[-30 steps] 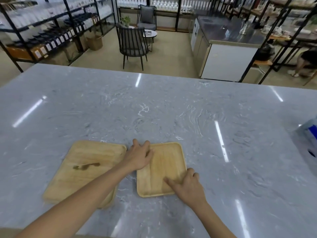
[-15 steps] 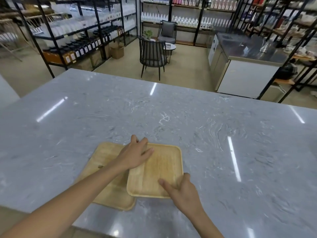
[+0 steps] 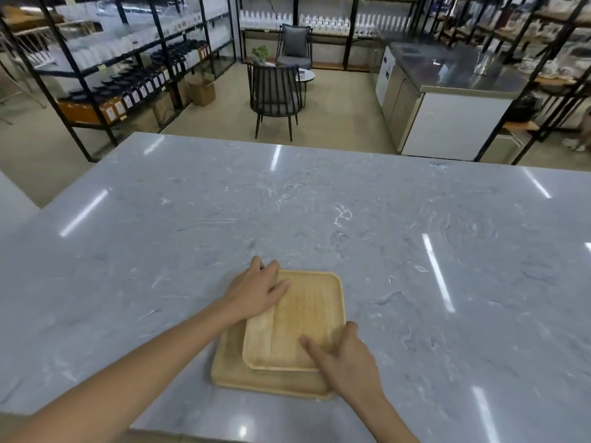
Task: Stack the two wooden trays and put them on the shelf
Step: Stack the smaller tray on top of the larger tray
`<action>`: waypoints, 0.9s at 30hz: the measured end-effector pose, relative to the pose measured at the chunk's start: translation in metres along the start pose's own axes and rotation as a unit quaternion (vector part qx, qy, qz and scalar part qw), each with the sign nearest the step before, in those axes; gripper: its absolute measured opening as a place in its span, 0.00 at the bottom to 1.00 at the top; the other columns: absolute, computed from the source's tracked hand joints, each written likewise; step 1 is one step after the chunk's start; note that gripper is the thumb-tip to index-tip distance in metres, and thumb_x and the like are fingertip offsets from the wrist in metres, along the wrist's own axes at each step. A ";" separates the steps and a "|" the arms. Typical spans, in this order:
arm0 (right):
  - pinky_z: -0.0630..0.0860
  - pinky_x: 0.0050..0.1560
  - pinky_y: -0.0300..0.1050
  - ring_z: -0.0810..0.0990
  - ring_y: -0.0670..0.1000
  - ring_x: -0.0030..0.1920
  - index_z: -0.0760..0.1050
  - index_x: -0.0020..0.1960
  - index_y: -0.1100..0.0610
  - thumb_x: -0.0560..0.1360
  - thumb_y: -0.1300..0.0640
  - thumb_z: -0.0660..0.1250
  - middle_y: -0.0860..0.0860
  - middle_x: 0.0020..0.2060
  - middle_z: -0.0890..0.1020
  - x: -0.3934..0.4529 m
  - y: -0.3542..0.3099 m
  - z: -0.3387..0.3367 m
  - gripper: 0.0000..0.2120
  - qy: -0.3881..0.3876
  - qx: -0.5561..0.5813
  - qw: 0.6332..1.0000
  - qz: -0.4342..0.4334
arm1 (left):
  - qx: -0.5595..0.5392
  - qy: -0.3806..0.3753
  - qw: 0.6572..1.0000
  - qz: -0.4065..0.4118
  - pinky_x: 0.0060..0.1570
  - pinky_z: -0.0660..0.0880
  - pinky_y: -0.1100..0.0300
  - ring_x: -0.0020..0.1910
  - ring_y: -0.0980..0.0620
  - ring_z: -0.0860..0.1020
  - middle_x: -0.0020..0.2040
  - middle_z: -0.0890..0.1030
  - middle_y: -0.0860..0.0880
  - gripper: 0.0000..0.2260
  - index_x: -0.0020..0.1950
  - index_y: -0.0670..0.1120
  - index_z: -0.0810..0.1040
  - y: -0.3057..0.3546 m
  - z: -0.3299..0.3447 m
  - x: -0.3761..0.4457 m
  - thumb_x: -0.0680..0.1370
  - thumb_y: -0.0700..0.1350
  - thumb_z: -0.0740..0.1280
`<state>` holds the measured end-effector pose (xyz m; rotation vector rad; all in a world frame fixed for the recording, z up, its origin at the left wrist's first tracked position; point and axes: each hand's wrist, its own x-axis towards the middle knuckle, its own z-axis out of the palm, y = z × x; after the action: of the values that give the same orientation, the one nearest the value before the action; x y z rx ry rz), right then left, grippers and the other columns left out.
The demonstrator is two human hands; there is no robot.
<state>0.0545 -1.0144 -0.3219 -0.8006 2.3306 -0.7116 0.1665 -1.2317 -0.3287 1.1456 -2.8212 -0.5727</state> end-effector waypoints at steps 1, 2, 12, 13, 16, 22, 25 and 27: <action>0.74 0.45 0.50 0.82 0.57 0.50 0.63 0.52 0.52 0.67 0.25 0.68 0.46 0.42 0.78 -0.002 -0.004 0.006 0.34 0.008 -0.010 1.000 0.000 | 0.001 -0.005 1.000 0.007 0.40 0.71 0.54 0.39 0.51 0.71 0.49 0.65 0.49 0.20 0.54 0.49 0.68 -0.006 0.000 0.001 0.80 0.65 0.55; 0.73 0.45 0.50 0.83 0.57 0.52 0.63 0.54 0.53 0.68 0.25 0.67 0.48 0.44 0.80 -0.004 -0.008 0.011 0.34 0.015 -0.021 1.000 0.002 | 0.002 -0.010 1.000 0.014 0.40 0.71 0.54 0.38 0.51 0.71 0.48 0.65 0.49 0.19 0.54 0.49 0.68 -0.011 0.001 0.001 0.80 0.65 0.55; 0.74 0.44 0.51 0.83 0.58 0.55 0.65 0.64 0.56 0.68 0.22 0.62 0.52 0.60 0.77 -0.023 -0.028 0.039 0.42 0.066 -0.127 0.989 0.046 | 0.015 -0.037 0.997 0.060 0.39 0.70 0.54 0.39 0.48 0.73 0.51 0.66 0.49 0.18 0.54 0.51 0.66 -0.031 0.008 0.006 0.80 0.65 0.55; 0.76 0.45 0.51 0.83 0.58 0.55 0.66 0.64 0.56 0.68 0.21 0.61 0.52 0.59 0.76 -0.024 -0.029 0.040 0.42 0.073 -0.142 0.986 0.048 | 0.017 -0.034 0.997 0.060 0.40 0.72 0.54 0.39 0.47 0.74 0.52 0.66 0.49 0.18 0.53 0.52 0.65 -0.031 0.009 0.007 0.80 0.66 0.55; 0.77 0.42 0.50 0.84 0.58 0.51 0.67 0.65 0.56 0.68 0.21 0.61 0.54 0.58 0.72 -0.024 -0.032 0.040 0.43 0.086 -0.176 0.979 0.053 | 0.029 -0.018 0.998 0.050 0.46 0.78 0.49 0.43 0.45 0.78 0.54 0.69 0.47 0.18 0.52 0.52 0.64 -0.032 0.012 0.008 0.79 0.67 0.55; 0.80 0.45 0.53 0.84 0.60 0.51 0.65 0.66 0.55 0.68 0.20 0.60 0.54 0.56 0.70 -0.021 -0.038 0.044 0.44 0.072 -0.198 0.975 0.070 | 0.062 0.011 0.997 0.054 0.43 0.79 0.50 0.42 0.44 0.79 0.57 0.69 0.45 0.23 0.55 0.48 0.68 -0.036 0.013 0.007 0.77 0.67 0.55; 0.77 0.40 0.51 0.84 0.59 0.51 0.65 0.68 0.55 0.68 0.20 0.58 0.53 0.57 0.71 -0.021 -0.039 0.046 0.45 0.079 -0.210 0.972 0.076 | 0.089 0.008 0.994 0.056 0.41 0.79 0.52 0.43 0.44 0.80 0.58 0.69 0.44 0.24 0.59 0.47 0.69 -0.034 0.010 0.006 0.78 0.66 0.55; 0.74 0.39 0.50 0.84 0.59 0.51 0.64 0.70 0.55 0.68 0.19 0.58 0.53 0.57 0.71 -0.021 -0.038 0.047 0.46 0.082 -0.215 0.970 0.080 | 0.106 0.008 0.992 0.060 0.39 0.76 0.53 0.45 0.44 0.80 0.58 0.71 0.44 0.24 0.61 0.48 0.69 -0.031 0.008 0.005 0.79 0.66 0.54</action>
<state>0.1134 -1.0398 -0.3235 -0.7432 2.7101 -0.2069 0.1820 -1.2534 -0.3481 0.9917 -2.9684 -0.2582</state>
